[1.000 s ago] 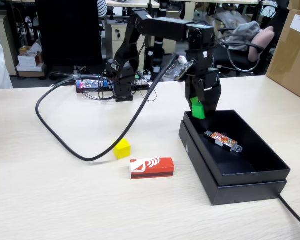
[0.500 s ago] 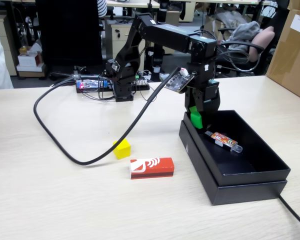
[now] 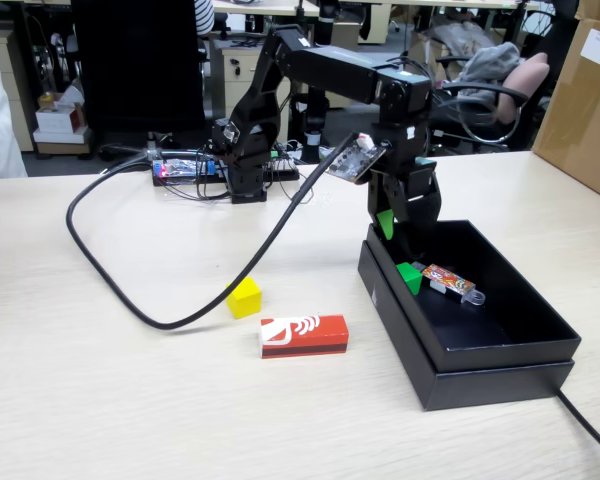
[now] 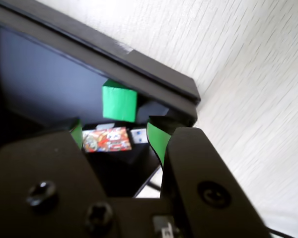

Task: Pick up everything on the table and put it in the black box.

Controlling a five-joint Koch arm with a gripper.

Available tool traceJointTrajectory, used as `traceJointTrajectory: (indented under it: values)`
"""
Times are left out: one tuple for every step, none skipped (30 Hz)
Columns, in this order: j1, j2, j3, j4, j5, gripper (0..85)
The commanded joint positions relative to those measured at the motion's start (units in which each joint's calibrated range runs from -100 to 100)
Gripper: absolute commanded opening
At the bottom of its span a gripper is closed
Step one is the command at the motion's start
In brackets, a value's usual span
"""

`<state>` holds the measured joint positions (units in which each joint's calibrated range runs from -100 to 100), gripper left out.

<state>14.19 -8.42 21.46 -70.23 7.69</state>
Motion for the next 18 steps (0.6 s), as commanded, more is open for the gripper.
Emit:
traceJointTrajectory:
  values:
    - [-0.4, -11.7, 4.4, -0.3, 0.0, 27.8]
    - [-0.5, -14.2, 4.7, -0.3, 0.0, 27.8]
    - [-0.7, -16.6, 4.9, -0.3, 0.0, 27.8]
    - [-1.1, -18.8, 4.9, -0.3, -0.1, 27.8]
    - [-1.6, -20.7, 4.6, -0.3, -0.2, 27.8]
    - [-2.2, -22.4, 3.7, -0.3, -0.5, 27.8]
    - [-2.9, -24.0, 2.7, -0.3, -0.8, 27.8]
    - [-3.9, -25.5, 0.9, -0.3, -1.2, 27.8]
    - [-4.7, -26.6, -1.1, -0.3, -1.7, 27.9]
    - [-5.8, -27.4, -2.9, -0.3, -2.1, 30.3]
    - [-7.1, -27.9, -4.6, -0.3, -2.6, 35.1]
    - [-8.4, -28.5, -6.2, -0.3, -3.0, 37.4]
    - [-9.7, -29.0, -8.1, -0.3, -3.4, 38.7]
    - [-10.8, -29.5, -10.0, -0.3, -4.0, 39.4]
    - [-12.9, -29.8, -13.4, -0.3, -4.9, 39.4]
    - [-13.8, -29.8, -15.1, -0.4, -5.3, 39.4]
    - [-14.7, -30.0, -16.7, -0.3, -5.6, 39.5]
    - [-15.4, -29.8, -18.3, -0.3, -6.1, 39.8]
